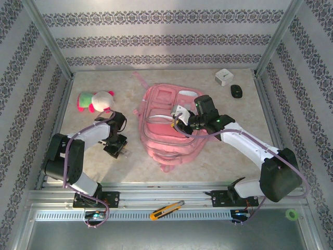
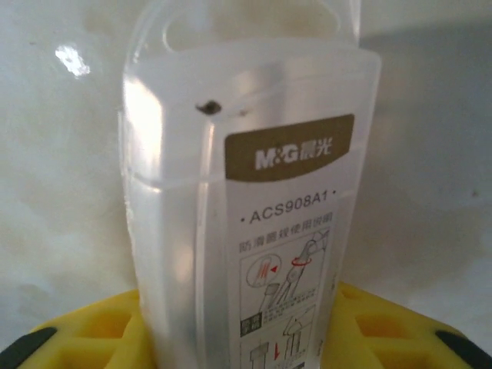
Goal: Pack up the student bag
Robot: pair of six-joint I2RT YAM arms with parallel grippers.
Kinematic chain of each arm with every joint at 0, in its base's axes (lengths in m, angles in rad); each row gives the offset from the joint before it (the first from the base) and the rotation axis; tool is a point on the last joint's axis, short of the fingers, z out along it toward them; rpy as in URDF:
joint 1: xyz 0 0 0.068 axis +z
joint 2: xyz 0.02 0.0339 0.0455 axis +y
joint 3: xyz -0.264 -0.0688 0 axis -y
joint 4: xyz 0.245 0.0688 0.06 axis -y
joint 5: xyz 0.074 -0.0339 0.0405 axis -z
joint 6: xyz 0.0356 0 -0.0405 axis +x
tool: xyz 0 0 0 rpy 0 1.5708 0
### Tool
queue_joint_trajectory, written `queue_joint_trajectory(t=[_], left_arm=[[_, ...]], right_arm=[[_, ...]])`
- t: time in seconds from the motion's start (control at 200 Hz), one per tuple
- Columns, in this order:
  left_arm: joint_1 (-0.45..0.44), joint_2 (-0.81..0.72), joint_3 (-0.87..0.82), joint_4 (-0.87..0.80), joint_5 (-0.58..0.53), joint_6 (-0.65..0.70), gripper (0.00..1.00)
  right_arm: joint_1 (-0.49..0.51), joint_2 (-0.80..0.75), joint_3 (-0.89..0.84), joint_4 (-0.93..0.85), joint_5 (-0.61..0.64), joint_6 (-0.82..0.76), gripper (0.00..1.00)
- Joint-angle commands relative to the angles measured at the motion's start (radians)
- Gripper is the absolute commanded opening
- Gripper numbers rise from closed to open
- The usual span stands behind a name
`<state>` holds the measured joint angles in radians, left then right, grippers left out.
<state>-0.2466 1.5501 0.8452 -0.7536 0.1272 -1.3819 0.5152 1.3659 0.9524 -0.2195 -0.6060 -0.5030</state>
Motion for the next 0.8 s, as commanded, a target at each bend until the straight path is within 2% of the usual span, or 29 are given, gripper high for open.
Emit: queue_joint_trajectory(t=[0.0, 0.09, 0.33, 0.53, 0.685, 0.794], left_arm=[[0.013, -0.071, 0.029, -0.084, -0.024, -0.006, 0.32], [0.011, -0.141, 0.030, -0.101, -0.023, -0.001, 0.24], [-0.026, -0.346, 0.020, -0.094, -0.006, 0.045, 0.21], [-0.181, -0.430, 0.046, 0.043, 0.028, 0.018, 0.21], [-0.316, -0.381, 0.105, 0.142, 0.031, -0.021, 0.25], [-0.376, -0.323, 0.160, 0.189, 0.015, -0.036, 0.27]], right_arm=[[0.026, -0.041, 0.022, 0.061, -0.067, -0.025, 0.00], [0.025, -0.037, 0.028, 0.064, -0.062, -0.013, 0.00], [0.016, -0.011, 0.056, 0.087, -0.083, 0.041, 0.00], [0.007, 0.026, 0.095, 0.089, -0.061, 0.094, 0.00], [-0.003, 0.030, 0.117, 0.115, -0.060, 0.156, 0.00], [-0.010, 0.025, 0.123, 0.135, -0.081, 0.185, 0.00]])
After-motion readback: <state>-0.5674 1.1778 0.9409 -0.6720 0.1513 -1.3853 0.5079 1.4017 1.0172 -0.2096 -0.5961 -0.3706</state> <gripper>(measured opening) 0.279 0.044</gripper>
